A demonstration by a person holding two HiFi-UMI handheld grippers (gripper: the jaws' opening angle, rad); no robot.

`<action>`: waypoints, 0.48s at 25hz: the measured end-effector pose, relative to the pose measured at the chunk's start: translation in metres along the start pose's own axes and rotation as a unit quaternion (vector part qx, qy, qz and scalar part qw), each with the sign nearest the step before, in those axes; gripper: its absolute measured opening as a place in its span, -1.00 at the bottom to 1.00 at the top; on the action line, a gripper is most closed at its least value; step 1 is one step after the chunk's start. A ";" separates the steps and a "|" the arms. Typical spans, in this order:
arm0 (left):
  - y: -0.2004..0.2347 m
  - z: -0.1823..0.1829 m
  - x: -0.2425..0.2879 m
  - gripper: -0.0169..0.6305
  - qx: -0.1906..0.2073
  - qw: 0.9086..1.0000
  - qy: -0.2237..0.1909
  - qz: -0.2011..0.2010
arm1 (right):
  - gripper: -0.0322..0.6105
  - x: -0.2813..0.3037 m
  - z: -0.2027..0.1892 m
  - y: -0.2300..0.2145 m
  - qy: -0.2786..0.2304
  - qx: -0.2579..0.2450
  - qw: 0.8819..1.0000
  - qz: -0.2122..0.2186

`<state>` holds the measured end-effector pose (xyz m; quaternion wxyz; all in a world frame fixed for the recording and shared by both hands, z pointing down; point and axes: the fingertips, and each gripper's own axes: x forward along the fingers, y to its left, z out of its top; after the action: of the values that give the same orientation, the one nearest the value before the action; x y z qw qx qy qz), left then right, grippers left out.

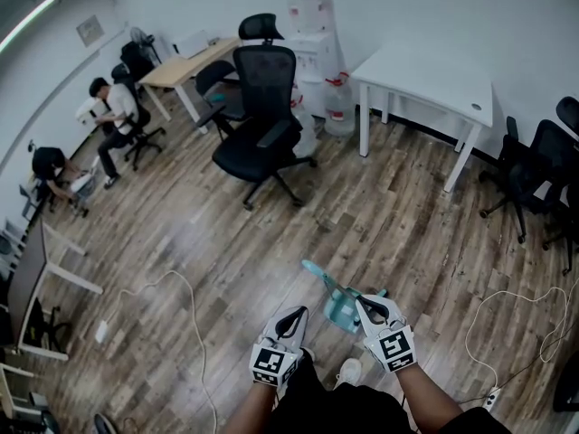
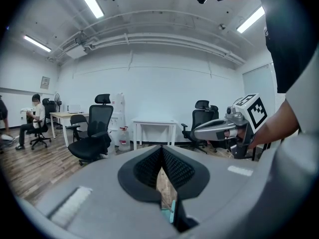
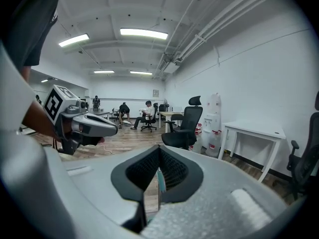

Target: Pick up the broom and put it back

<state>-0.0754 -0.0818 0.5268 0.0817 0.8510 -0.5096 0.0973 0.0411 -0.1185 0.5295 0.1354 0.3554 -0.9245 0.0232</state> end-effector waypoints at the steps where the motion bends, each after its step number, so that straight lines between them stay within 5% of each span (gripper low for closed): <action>1: 0.004 -0.001 0.002 -0.90 -0.001 1.000 -0.003 0.001 | -0.89 0.005 -0.003 -0.001 0.005 -0.001 1.000 -0.001; 12: 0.056 -0.022 0.029 -0.90 -0.017 1.000 0.008 0.024 | -0.89 0.061 -0.044 -0.004 0.061 -0.013 0.998 0.009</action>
<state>-0.1133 -0.1279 0.5577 0.0977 0.8363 -0.5307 0.0975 0.0106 -0.1548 0.5883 0.1963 0.3428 -0.9180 0.0337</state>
